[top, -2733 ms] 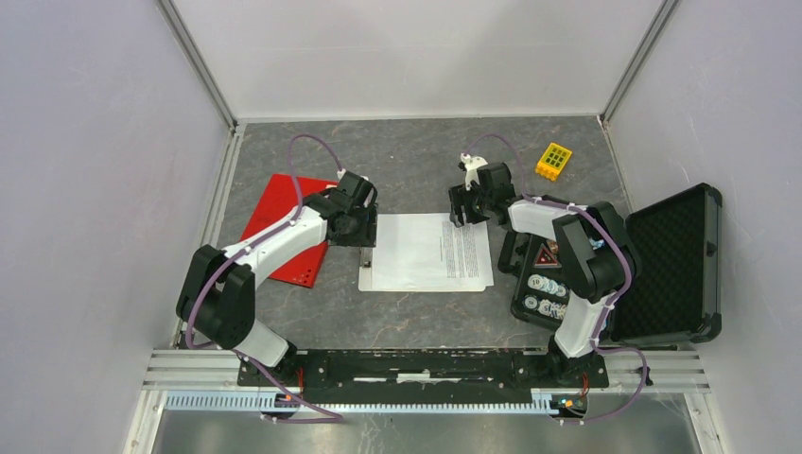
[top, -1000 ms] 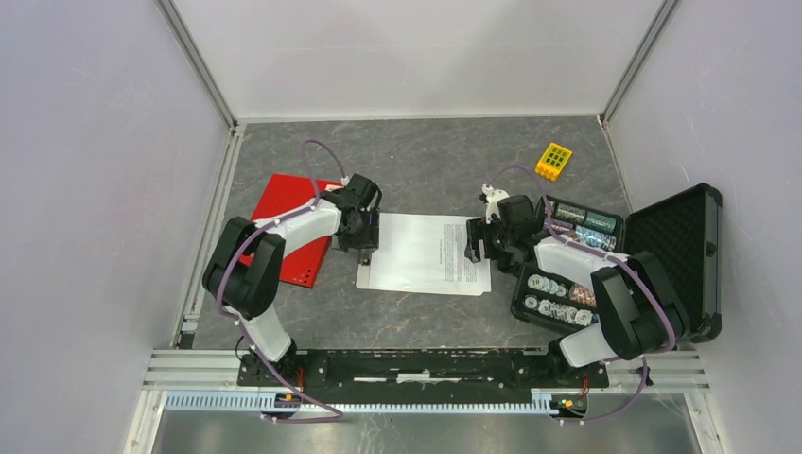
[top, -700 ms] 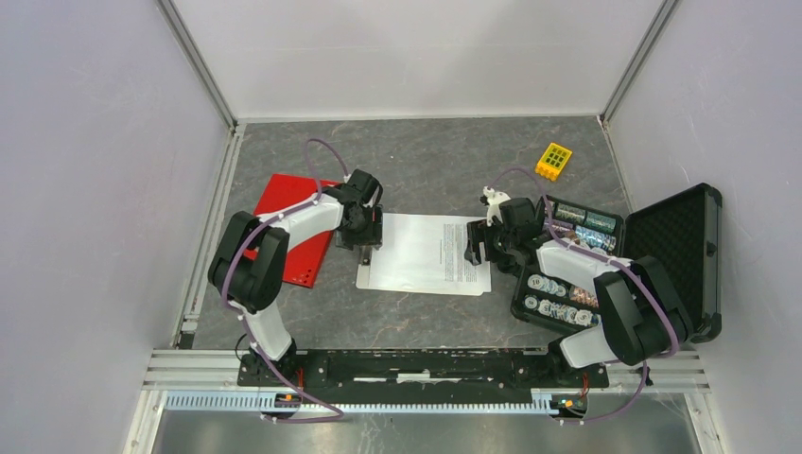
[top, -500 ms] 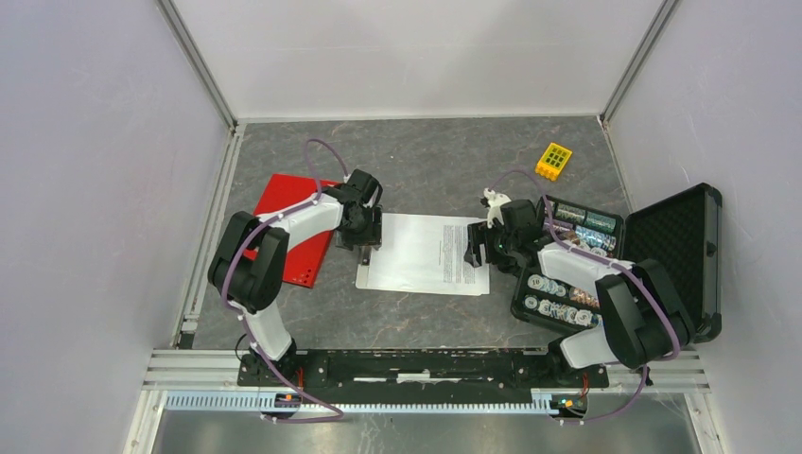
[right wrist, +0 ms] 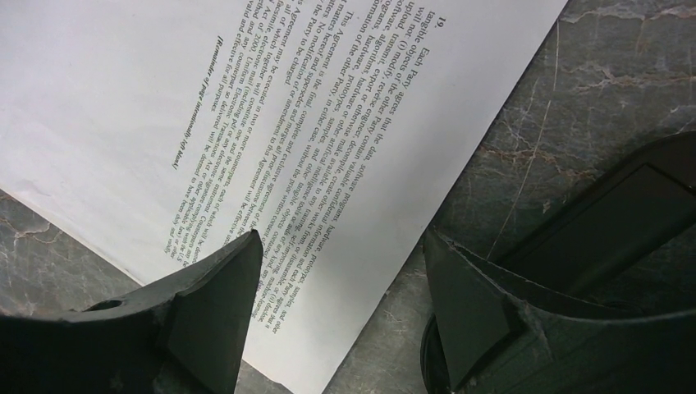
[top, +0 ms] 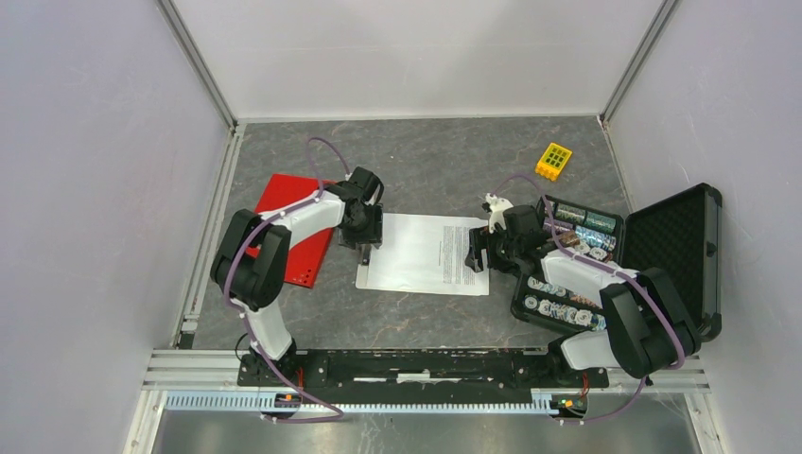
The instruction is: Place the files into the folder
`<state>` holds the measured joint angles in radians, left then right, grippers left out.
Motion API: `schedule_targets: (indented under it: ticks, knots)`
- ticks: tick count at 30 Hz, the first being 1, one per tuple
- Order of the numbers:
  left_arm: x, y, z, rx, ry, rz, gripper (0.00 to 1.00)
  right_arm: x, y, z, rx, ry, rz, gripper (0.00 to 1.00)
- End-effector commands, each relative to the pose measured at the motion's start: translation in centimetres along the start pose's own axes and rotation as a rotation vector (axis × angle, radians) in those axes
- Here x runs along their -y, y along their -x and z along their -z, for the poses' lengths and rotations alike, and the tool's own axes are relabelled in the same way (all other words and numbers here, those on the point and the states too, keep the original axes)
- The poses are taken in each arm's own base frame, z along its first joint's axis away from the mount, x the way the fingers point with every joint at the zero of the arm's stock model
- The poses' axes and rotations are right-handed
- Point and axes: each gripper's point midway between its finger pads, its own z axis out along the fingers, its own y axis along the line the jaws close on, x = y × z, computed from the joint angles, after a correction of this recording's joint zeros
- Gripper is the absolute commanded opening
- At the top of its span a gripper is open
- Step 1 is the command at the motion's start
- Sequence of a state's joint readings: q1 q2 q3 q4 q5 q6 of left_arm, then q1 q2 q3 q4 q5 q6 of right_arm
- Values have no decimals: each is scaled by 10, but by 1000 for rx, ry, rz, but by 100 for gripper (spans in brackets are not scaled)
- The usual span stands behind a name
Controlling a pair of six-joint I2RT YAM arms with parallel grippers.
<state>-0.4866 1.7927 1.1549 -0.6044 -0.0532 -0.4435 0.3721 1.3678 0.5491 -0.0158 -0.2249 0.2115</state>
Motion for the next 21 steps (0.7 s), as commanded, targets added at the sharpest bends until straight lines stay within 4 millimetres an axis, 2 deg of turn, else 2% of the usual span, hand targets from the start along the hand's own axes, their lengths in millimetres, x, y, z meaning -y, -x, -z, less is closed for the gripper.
schedule_targets:
  ticks: [1, 8, 13, 17, 21]
  knots:
    - [-7, 12, 3, 23, 57, -53, 68, 6, 11, 1, 33, -37, 25, 79]
    - [-15, 6, -9, -25, 109, -82, 66, 13, 25, -1, 57, -82, 10, 79]
    - [-13, 4, -14, -34, 115, -97, 60, 15, 25, -4, 48, -91, 14, 79]
    - [-9, 6, -10, -20, 97, -97, 50, 16, 26, -4, 48, -96, 13, 78]
    - [-4, 5, -10, -20, 69, -90, 34, 15, 25, -8, 37, -89, 6, 79]
